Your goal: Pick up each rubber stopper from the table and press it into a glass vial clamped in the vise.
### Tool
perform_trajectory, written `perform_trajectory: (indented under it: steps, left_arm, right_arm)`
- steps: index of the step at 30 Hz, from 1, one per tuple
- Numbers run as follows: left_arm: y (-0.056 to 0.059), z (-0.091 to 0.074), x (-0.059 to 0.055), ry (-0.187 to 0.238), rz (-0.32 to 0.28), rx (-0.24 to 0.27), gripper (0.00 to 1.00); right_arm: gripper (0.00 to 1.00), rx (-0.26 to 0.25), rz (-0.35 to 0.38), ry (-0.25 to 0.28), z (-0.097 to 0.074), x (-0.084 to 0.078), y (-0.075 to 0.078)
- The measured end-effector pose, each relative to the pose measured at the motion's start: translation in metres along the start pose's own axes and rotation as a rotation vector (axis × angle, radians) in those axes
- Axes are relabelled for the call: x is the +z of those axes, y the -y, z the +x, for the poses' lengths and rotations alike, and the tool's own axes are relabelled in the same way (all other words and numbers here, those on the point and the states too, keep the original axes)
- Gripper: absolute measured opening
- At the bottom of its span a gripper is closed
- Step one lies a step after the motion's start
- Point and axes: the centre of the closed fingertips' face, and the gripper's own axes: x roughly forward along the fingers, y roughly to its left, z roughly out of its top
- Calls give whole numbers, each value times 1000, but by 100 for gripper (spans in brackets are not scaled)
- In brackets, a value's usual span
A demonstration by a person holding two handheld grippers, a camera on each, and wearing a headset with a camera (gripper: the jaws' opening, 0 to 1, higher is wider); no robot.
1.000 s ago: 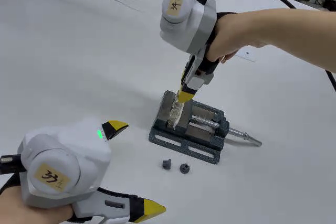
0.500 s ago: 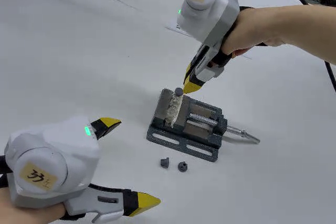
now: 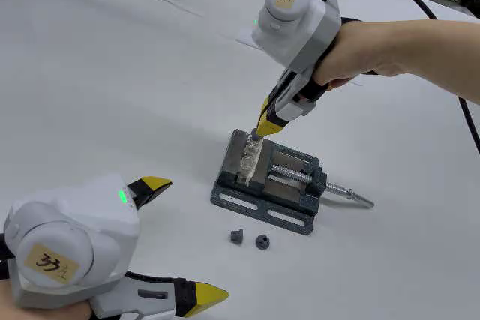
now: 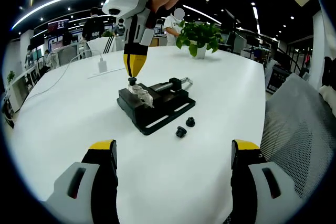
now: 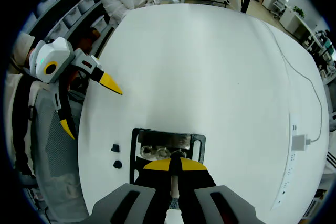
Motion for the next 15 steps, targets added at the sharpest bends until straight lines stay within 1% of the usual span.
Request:
perform_trajectory:
  steps: [4,5,8,15]
  left_arm:
    - [0,0,-1,-3,-4,-2,88]
    - [0,1,-2,-4,-5,-2,88]
    - [1,1,-4,-8,-9,-6,88]
    - [2,1,-5,-9,-13,-7,88]
  right_arm:
    - [0,-4,0,1,1,0,-3]
    - [0,6,6,4,1,1,-5]
    - [0,0,-5,0,0,1,-8]
    - [0,-20,-3,-10,1,2,-10]
